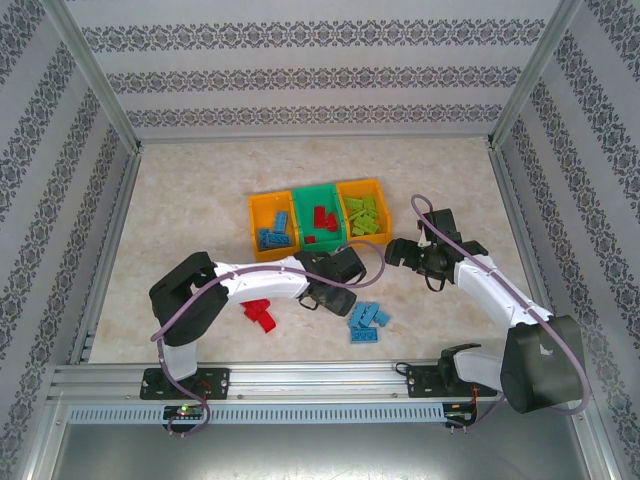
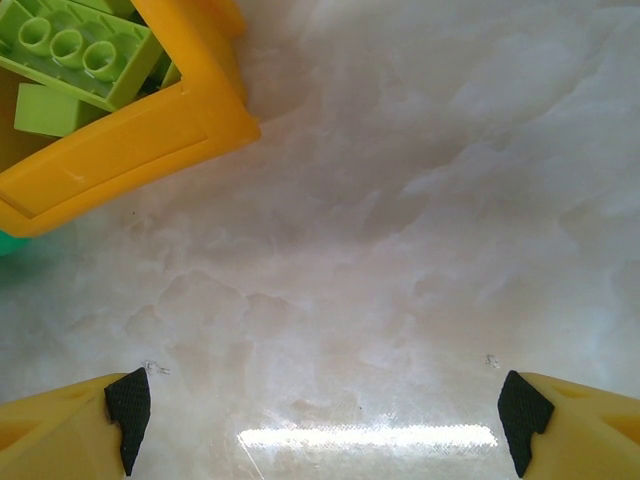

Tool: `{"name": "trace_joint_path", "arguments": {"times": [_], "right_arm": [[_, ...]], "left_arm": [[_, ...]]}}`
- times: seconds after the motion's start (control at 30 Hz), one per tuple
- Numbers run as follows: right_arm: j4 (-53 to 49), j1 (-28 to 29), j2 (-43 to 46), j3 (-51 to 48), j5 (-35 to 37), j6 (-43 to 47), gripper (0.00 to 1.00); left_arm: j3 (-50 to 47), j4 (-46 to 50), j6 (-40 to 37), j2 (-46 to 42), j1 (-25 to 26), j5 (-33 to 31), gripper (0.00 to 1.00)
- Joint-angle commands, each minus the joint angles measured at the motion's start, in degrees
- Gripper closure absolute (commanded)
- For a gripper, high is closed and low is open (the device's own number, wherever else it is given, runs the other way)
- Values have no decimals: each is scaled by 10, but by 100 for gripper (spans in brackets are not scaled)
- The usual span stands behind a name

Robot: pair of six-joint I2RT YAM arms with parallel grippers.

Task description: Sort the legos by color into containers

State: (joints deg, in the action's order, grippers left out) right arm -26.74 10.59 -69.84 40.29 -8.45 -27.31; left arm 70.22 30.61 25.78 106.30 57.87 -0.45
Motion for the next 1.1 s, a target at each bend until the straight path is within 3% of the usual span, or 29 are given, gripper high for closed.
{"name": "trace_joint_path", "arguments": {"times": [0.0, 0.37, 0.7, 0.9, 1.07], "right_arm": [[5, -7, 5, -10, -4, -8, 7], [9, -8, 1, -9, -3, -5, 7], [11, -8, -5, -12, -4, -1, 7], [15, -9, 1, -17, -6, -3, 7], [16, -8, 4, -22, -7, -2, 7]], "left_arm": [[4, 3, 7, 12, 9, 7, 30], [25, 17, 6, 38, 9, 4, 46], [30, 32, 9, 19, 9, -30, 67], [66, 64, -5, -17, 3, -83, 70], [114, 95, -29, -39, -45, -111, 71]]}}
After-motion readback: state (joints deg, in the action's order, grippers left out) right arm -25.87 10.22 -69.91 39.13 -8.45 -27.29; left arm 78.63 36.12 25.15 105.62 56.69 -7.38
